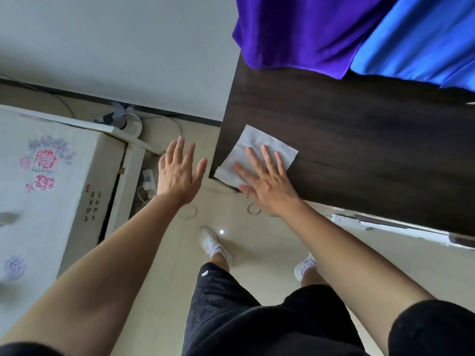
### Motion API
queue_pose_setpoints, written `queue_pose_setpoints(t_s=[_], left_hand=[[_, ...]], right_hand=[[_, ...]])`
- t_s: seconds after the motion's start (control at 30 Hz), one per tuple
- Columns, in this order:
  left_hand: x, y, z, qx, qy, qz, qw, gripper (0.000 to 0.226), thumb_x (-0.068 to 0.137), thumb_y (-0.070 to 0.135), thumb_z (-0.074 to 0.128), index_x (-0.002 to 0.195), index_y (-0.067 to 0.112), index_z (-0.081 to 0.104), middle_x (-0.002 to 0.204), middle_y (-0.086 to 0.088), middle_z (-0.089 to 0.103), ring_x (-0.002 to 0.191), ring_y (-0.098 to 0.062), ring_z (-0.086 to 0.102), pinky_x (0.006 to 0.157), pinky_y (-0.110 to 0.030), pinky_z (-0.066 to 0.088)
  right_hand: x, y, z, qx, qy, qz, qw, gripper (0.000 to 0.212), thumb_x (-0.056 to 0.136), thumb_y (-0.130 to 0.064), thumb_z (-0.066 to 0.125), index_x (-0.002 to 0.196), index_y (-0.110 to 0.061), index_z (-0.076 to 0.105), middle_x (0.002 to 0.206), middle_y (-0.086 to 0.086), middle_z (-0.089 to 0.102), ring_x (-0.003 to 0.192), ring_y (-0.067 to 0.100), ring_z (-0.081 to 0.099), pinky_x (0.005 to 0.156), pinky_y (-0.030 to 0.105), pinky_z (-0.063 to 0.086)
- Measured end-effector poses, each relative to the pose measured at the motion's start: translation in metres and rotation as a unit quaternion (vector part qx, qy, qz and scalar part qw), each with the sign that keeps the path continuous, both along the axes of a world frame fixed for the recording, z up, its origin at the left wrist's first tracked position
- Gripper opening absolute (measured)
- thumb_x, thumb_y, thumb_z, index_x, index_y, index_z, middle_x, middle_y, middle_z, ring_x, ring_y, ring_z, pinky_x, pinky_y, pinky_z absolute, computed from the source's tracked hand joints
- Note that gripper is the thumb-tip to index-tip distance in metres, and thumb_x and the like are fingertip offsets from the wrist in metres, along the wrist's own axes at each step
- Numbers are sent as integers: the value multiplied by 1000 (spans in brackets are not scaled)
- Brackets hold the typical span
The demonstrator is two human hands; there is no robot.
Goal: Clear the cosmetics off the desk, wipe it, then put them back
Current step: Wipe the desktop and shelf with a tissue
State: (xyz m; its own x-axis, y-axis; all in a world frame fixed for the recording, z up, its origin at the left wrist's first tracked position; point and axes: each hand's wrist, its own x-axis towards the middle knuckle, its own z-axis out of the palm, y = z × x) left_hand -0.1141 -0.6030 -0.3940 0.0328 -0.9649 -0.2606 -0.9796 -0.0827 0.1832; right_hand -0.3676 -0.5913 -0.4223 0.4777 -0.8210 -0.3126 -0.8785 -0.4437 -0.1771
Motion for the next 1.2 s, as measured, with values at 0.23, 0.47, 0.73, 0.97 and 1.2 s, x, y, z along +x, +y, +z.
queue_pose_setpoints(t_s=[0.23, 0.47, 0.73, 0.97, 1.2], left_hand=[[-103, -21, -5, 8, 6, -120, 993, 75, 97, 65, 13, 157, 20, 19, 166, -6, 6, 152, -25, 2, 122, -50, 5], [-226, -13, -5, 10, 15, -248, 968, 75, 95, 67, 6, 158, 26, 14, 167, -4, -3, 152, -24, -5, 121, -54, -2], [-418, 5, -14, 15, 3, -393, 920, 67, 98, 66, 6, 158, 34, 9, 166, -1, -10, 152, -26, -10, 119, -59, -4], [-544, 19, -24, 1, -16, -362, 932, 69, 97, 67, 7, 157, 33, 13, 167, 0, -4, 152, -24, -9, 119, -59, -8], [-573, 34, -18, 26, -19, -318, 947, 74, 96, 68, 12, 158, 28, 11, 167, 1, -4, 152, -25, -9, 119, -58, -6]], right_hand=[[-172, 39, 8, 45, 26, -267, 962, 67, 95, -68, 3, 155, -43, -14, 165, 2, -24, 150, 39, -22, 121, 59, -5], [-323, 67, 3, 78, 45, -510, 856, 78, 88, -79, -1, 157, -43, -7, 165, 1, -25, 150, 40, -22, 120, 61, -9], [-443, 97, -9, 44, 36, -566, 822, 73, 90, -78, 3, 155, -46, -9, 165, 4, -25, 149, 42, -23, 119, 60, -11], [-515, 91, -15, -50, 20, -503, 862, 72, 94, -74, 14, 158, -41, 9, 168, 8, -7, 151, 45, -9, 121, 61, -2], [-541, 79, -13, -67, 2, -448, 892, 66, 100, -66, 18, 159, -38, 15, 168, 10, -4, 152, 44, -5, 123, 57, 5]])
